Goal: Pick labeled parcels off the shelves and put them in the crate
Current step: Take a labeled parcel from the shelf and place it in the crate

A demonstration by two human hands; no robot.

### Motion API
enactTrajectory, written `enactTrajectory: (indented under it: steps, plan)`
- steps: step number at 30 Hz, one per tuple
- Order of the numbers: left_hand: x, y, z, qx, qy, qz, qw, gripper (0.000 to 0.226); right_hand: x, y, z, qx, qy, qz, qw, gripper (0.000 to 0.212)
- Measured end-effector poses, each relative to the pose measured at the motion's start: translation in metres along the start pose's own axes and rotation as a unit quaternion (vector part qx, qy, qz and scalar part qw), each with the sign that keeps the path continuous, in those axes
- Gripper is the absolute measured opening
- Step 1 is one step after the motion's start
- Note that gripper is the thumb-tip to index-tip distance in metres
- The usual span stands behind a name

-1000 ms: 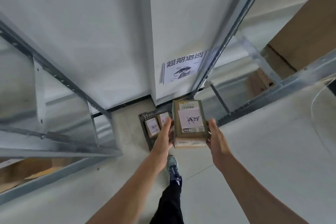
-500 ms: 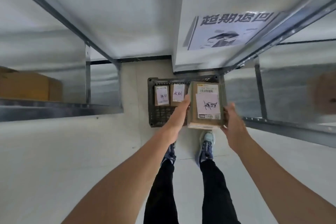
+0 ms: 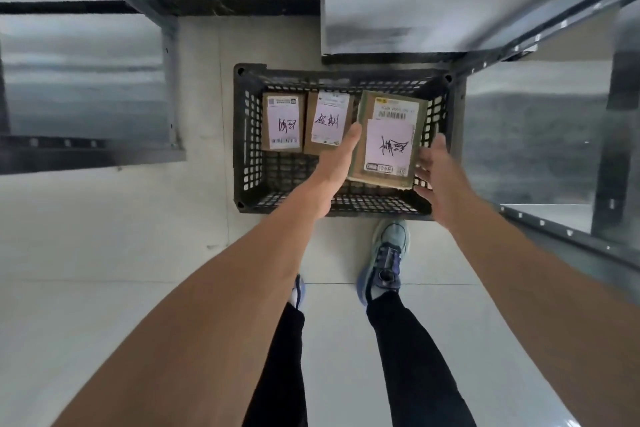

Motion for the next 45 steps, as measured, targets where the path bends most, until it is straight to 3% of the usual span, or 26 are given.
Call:
enactTrajectory:
  steps: [2,6,11,13,17,20,27,37,45]
  plan:
    - [0.005,-0.024,0.01,-0.018,0.0,0.008,1.0,0.123,-0.008,-0.025,0.006,-0.007,0.005,-0.012,1.0,0.061]
    - [0.011,-0.068,0.027,-0.036,0.0,0.002,0.999,0.083,-0.016,-0.071,0.013,-0.014,0.008,-0.012,1.0,0.051]
    - [0.015,-0.102,0.028,-0.015,-0.014,0.002,1.0,0.073,-0.028,-0.111,0.017,-0.044,-0.012,-0.029,0.999,0.048]
    - [0.011,-0.114,0.024,-0.011,-0.026,-0.009,1.0,0.076,-0.031,-0.124,0.021,-0.053,-0.019,-0.023,0.998,0.044]
    - [0.009,-0.135,0.009,-0.013,-0.063,-0.017,0.998,0.109,-0.037,-0.136,0.039,-0.088,-0.03,-0.001,0.996,0.041]
    - [0.008,-0.141,0.006,-0.005,-0.076,-0.027,0.997,0.115,-0.045,-0.138,0.048,-0.101,-0.035,-0.001,0.994,0.046]
    - [0.005,-0.149,0.033,-0.026,-0.086,0.005,0.996,0.076,-0.036,-0.151,0.019,-0.042,-0.03,0.0,0.999,0.045]
    - [0.016,-0.135,0.033,-0.029,-0.063,0.024,0.997,0.067,-0.034,-0.158,0.009,0.038,0.044,-0.064,0.996,0.067]
    - [-0.022,-0.042,0.037,-0.075,-0.009,-0.07,0.995,0.065,0.037,-0.067,-0.029,0.055,0.103,0.03,0.993,0.06]
Point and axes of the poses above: each hand's wrist, its own y-axis away from the middle knuckle, its own z-axis out of the back of the hand, x = y × z, the point moved 8 cm from there along -y, towards the middle knuckle, and after that the axes turned 15 degrees about x, right-handed, at the moved point
